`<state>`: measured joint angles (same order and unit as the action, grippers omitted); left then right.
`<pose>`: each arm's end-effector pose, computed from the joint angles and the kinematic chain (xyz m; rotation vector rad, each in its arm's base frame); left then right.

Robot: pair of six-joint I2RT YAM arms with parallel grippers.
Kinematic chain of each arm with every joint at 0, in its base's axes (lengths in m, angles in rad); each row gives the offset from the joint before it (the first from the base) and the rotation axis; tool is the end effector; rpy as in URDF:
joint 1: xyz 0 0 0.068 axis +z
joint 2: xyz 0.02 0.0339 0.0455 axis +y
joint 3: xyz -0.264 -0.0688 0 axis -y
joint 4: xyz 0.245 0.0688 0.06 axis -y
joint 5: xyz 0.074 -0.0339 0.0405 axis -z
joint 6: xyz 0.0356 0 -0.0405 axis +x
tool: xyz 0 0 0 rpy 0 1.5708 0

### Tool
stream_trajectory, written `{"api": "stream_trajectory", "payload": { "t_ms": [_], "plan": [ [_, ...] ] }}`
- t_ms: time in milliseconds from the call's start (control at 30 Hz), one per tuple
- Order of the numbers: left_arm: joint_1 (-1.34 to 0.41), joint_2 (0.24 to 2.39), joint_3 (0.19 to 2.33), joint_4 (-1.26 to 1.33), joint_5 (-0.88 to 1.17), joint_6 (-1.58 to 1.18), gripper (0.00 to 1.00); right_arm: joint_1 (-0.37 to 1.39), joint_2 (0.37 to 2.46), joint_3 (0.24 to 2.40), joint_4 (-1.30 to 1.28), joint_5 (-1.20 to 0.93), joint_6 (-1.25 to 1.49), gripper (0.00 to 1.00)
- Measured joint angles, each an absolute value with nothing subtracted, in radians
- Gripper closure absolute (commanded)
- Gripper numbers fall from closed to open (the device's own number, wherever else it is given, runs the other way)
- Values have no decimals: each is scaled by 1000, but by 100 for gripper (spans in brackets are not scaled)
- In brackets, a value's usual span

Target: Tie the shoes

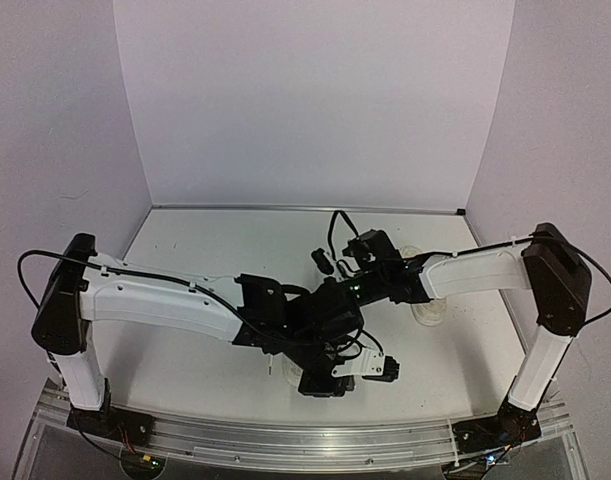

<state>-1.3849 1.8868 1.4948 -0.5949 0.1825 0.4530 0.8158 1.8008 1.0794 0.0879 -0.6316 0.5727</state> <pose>0.0697 -0.4056 0.2353 2.1444 1.5451 -0.5727 0.2496 0.2959 0.1930 -0.6944 2.3661 1.3989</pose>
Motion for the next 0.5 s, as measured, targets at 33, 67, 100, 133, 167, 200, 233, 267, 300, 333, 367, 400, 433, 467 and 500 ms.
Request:
{"api": "stream_trajectory", "payload": {
  "t_ms": [33, 67, 100, 133, 167, 200, 233, 267, 300, 333, 367, 400, 433, 467, 500],
  "plan": [
    [-1384, 1897, 1495, -577, 181, 472, 100, 815, 1801, 1081, 86, -636, 568, 100],
    [-1382, 1907, 1496, -558, 180, 494, 100, 813, 1801, 1083, 82, -643, 561, 100],
    [-1376, 1914, 1496, -536, 178, 513, 100, 810, 1801, 1086, 77, -651, 552, 100],
    [-1370, 1919, 1496, -514, 177, 528, 100, 807, 1801, 1088, 74, -658, 545, 100],
    [-1364, 1923, 1496, -492, 177, 543, 100, 803, 1801, 1089, 71, -666, 539, 100],
    [-1357, 1924, 1496, -468, 176, 558, 98, 800, 1801, 1090, 67, -672, 532, 100],
    [-1347, 1925, 1496, -441, 174, 572, 98, 796, 1801, 1091, 63, -679, 526, 100],
    [-1339, 1925, 1496, -417, 172, 584, 97, 793, 1801, 1092, 59, -685, 522, 100],
    [-1331, 1926, 1496, -395, 169, 597, 95, 790, 1803, 1094, 57, -693, 518, 100],
    [-1323, 1928, 1496, -374, 164, 606, 94, 789, 1804, 1096, 56, -698, 514, 100],
    [-1315, 1931, 1496, -354, 160, 616, 92, 786, 1808, 1100, 55, -703, 510, 100],
    [-1309, 1935, 1496, -339, 155, 625, 91, 784, 1812, 1103, 54, -708, 506, 100],
    [-1301, 1941, 1496, -327, 149, 632, 89, 783, 1814, 1105, 53, -711, 504, 100],
    [-1297, 1948, 1496, -317, 141, 636, 86, 781, 1817, 1105, 52, -715, 501, 100],
    [-1293, 1956, 1496, -308, 132, 641, 81, 780, 1818, 1106, 51, -718, 498, 100]
  ]
}}
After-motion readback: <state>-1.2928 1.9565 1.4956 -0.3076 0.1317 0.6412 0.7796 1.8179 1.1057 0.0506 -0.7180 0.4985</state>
